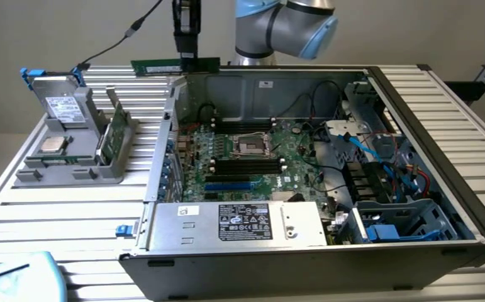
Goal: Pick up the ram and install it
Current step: 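Pick up the ram and move it above insertion slot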
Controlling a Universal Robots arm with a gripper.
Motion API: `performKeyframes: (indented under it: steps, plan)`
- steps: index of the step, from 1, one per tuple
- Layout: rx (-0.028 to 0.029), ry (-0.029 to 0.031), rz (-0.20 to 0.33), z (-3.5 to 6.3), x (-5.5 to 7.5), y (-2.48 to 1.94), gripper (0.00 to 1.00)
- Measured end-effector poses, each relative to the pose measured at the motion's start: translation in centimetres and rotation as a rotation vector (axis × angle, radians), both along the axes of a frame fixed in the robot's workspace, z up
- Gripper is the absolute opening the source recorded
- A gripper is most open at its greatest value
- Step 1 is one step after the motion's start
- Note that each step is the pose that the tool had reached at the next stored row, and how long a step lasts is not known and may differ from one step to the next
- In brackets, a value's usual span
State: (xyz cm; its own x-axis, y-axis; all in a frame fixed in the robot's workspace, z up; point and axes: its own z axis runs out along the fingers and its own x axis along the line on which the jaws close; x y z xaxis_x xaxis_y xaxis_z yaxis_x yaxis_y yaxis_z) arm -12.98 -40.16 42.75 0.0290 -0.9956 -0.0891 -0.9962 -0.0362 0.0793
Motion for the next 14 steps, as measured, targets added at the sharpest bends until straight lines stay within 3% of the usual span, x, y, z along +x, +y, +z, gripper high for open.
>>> performKeyframes:
  steps: [14]
  plan:
    - [0.0000,0.0002,0.000,1.10,6.4,-0.12,0.14]
